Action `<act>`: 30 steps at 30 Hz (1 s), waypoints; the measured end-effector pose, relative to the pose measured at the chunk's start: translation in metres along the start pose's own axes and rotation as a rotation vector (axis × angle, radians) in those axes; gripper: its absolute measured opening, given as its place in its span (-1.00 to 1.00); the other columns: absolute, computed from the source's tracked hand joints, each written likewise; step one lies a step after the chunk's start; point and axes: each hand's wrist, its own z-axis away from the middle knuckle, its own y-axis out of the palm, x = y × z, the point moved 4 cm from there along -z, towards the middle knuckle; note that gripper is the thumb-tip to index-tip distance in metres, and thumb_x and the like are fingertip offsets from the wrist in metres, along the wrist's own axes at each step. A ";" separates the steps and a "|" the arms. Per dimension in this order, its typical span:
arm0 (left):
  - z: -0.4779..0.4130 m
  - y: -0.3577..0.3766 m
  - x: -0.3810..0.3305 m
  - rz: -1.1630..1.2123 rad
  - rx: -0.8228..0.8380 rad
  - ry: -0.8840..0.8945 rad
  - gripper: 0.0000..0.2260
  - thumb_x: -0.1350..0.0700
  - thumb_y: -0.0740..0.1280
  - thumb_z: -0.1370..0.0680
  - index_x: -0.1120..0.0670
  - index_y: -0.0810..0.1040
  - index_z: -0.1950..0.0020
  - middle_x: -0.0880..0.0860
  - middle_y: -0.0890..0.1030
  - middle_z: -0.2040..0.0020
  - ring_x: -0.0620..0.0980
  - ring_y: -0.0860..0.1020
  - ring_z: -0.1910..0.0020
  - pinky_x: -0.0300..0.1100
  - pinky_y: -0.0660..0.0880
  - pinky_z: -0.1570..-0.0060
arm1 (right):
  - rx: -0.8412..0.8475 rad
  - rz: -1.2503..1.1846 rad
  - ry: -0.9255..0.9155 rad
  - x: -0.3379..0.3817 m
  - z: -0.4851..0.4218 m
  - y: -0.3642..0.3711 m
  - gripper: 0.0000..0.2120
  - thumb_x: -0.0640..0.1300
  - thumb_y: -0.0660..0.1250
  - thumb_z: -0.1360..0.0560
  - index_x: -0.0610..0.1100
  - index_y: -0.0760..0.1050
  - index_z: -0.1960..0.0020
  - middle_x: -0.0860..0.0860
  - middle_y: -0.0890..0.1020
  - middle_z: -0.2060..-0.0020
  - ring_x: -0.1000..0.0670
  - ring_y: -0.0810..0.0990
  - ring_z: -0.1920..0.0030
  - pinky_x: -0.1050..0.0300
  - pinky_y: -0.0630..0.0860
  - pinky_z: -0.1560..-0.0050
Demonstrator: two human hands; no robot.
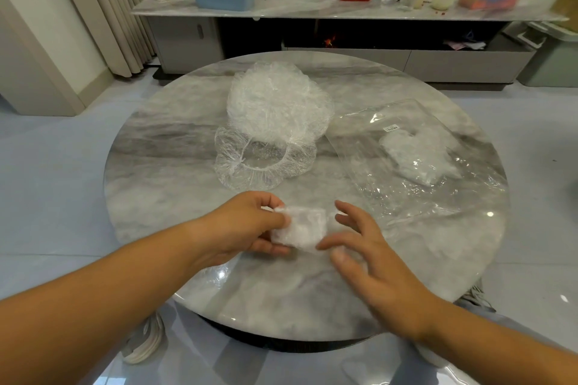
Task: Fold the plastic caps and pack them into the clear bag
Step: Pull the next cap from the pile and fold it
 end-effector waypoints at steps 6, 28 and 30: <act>0.004 0.016 -0.008 -0.092 -0.042 0.214 -0.94 0.33 0.36 -0.57 0.23 0.51 0.00 0.17 0.64 0.28 0.06 0.64 0.34 -0.23 0.57 0.37 | -0.049 -0.643 0.264 0.002 -0.017 -0.012 -0.51 0.34 0.25 -0.47 0.01 0.71 -0.11 0.07 0.66 -0.24 0.02 0.57 -0.33 -0.17 0.44 -0.40; -0.053 0.156 -0.025 -1.185 0.181 0.680 -0.62 -0.20 0.06 -0.68 -0.13 0.51 -0.37 0.01 -0.10 -0.66 -0.08 -0.23 -0.61 -0.06 -0.11 -0.58 | -0.557 -0.343 0.425 -0.051 -0.031 -0.179 -0.43 0.20 0.04 -0.69 -0.16 0.66 0.09 -0.02 0.74 0.11 -0.02 0.74 0.12 -0.21 0.56 -0.25; -0.055 0.160 -0.018 -1.301 0.200 0.675 -0.57 -0.25 0.01 -0.66 -0.13 0.51 -0.35 0.03 -0.18 -0.65 -0.05 -0.30 -0.60 -0.03 -0.16 -0.58 | -0.529 -0.321 0.440 -0.058 -0.029 -0.180 -0.39 0.21 0.02 -0.69 -0.15 0.67 0.16 0.03 0.74 0.22 0.05 0.72 0.23 -0.20 0.54 -0.25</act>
